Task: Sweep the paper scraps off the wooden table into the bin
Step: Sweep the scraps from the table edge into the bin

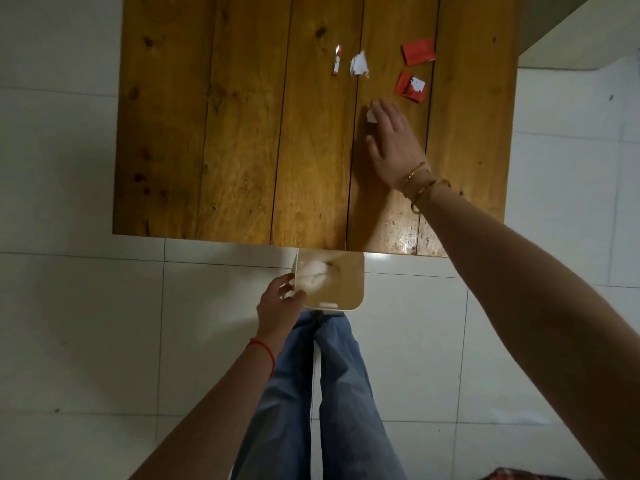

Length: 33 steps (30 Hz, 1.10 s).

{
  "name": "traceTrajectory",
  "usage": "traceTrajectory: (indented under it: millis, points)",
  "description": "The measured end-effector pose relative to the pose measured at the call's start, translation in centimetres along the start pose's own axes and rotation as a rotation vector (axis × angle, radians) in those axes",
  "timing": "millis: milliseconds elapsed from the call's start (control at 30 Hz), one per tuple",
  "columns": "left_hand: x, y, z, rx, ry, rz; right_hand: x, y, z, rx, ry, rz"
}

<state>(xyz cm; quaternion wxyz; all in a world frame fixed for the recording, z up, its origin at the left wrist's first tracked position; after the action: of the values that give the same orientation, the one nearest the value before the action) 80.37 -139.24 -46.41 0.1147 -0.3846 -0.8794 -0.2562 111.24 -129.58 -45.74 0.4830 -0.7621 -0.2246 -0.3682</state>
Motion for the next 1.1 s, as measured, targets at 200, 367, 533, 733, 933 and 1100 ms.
traceTrajectory:
  millis: [200,367,533,733,933,1100]
  points:
    - [-0.3,0.6,0.0,0.011,-0.016,0.0,-0.9,-0.8,-0.8,0.011,-0.09,0.093]
    - [0.1,0.7,-0.3,0.027,0.002,0.011,-3.7,-2.1,-8.2,0.234,-0.305,0.057]
    - [0.2,0.7,-0.8,0.033,0.003,0.029,-6.9,-2.4,-16.4,0.41,-0.502,0.061]
    - [-0.1,0.6,-1.3,0.044,-0.006,0.005,-8.3,-2.2,-20.8,0.386,-0.553,0.124]
    - [-0.2,0.3,-2.2,0.092,-0.018,-0.028,-5.6,-2.7,-18.9,0.314,-0.361,0.113]
    - [1.0,0.7,-5.5,0.127,-0.012,-0.041,-2.2,-5.1,-18.4,0.279,-0.19,0.138]
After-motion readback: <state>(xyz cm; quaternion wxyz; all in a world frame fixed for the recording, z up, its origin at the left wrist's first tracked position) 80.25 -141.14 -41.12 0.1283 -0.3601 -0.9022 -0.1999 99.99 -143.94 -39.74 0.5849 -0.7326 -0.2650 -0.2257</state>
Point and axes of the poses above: each hand's wrist, its own z-axis towards the middle knuckle, its own x-axis out of the back of the hand, y = z × x, the point moved 1 cm from there along z, towards the middle knuckle, and after that the axes turned 14 degrees about z, right-handed, at the moved point
